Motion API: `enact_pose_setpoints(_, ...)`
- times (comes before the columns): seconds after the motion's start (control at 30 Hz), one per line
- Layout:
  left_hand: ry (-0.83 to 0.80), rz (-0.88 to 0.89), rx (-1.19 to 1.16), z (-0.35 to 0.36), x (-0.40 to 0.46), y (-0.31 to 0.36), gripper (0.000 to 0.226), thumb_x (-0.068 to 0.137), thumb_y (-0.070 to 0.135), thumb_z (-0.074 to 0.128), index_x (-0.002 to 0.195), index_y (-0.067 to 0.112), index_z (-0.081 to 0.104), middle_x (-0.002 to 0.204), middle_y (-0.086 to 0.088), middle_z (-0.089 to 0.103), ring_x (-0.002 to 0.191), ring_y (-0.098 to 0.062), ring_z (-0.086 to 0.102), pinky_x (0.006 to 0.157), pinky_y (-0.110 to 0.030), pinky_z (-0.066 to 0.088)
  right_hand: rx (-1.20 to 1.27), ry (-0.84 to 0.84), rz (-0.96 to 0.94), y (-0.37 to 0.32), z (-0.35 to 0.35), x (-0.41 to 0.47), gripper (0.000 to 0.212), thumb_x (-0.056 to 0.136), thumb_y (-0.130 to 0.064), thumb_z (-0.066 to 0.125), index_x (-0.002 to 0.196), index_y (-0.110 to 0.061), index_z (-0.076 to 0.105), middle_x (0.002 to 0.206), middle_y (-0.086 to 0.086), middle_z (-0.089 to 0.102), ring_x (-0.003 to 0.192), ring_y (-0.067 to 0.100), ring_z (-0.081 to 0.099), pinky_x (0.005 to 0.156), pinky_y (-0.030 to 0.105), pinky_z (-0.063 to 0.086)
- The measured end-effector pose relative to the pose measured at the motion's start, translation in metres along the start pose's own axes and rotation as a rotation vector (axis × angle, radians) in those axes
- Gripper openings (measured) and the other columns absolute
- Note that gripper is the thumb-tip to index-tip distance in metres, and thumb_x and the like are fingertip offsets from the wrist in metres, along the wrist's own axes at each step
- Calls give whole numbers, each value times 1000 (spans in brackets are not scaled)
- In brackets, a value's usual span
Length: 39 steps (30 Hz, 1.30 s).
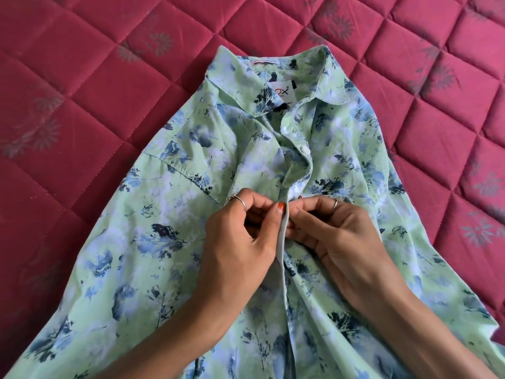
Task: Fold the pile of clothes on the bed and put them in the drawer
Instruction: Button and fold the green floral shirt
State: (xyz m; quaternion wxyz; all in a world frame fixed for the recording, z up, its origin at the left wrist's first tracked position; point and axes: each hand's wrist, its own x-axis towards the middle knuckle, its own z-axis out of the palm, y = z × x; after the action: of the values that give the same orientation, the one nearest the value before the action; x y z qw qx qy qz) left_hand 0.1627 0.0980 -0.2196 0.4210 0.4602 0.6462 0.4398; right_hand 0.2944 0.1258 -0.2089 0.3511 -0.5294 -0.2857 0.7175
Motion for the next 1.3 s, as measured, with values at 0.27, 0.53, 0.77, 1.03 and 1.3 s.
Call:
enact_pose_setpoints(0.27, -24, -93, -46, 2, 2, -7, 11, 87, 22, 58, 79, 17, 65, 67, 7, 68, 60, -3, 62, 56, -16, 48, -338, 91, -127, 0, 5, -1, 8, 85, -8, 68, 78, -11, 68, 68, 4, 71, 59, 11, 66, 60, 19, 54)
enact_pose_setpoints(0.53, -8, -115, -29, 6, 0, -7, 20, 93, 20, 58, 74, 20, 63, 59, 11, 60, 53, -1, 52, 51, -17, 42, -619, 140, -274, 3, 6, -3, 8, 88, -13, 66, 82, -17, 67, 70, 2, 71, 64, 20, 69, 60, 37, 57)
enact_pose_setpoints(0.77, -15, -163, -103, 7, 0, -4, 28, 83, 40, 60, 80, 14, 68, 68, 4, 70, 61, -6, 64, 57, -19, 49, -783, 138, -411, 8, 7, -5, 10, 88, -13, 68, 79, -16, 65, 72, -2, 66, 62, 13, 63, 58, 37, 53)
enact_pose_setpoints(1.03, -34, -204, -153, 7, 4, -9, 19, 88, 26, 66, 80, 8, 69, 69, -1, 71, 61, -7, 65, 57, -18, 48, -928, 120, -628, 17, 6, -2, 10, 83, -7, 64, 76, -9, 58, 81, 2, 57, 72, 20, 61, 63, 41, 55)
enact_pose_setpoints(1.3, -17, -251, -190, 7, 8, -15, 19, 90, 21, 63, 73, 12, 65, 55, 9, 61, 51, 1, 51, 53, -15, 41, -899, 113, -625, 17, 7, -2, 8, 86, -8, 66, 80, -9, 61, 81, -1, 56, 69, 13, 61, 63, 34, 55)
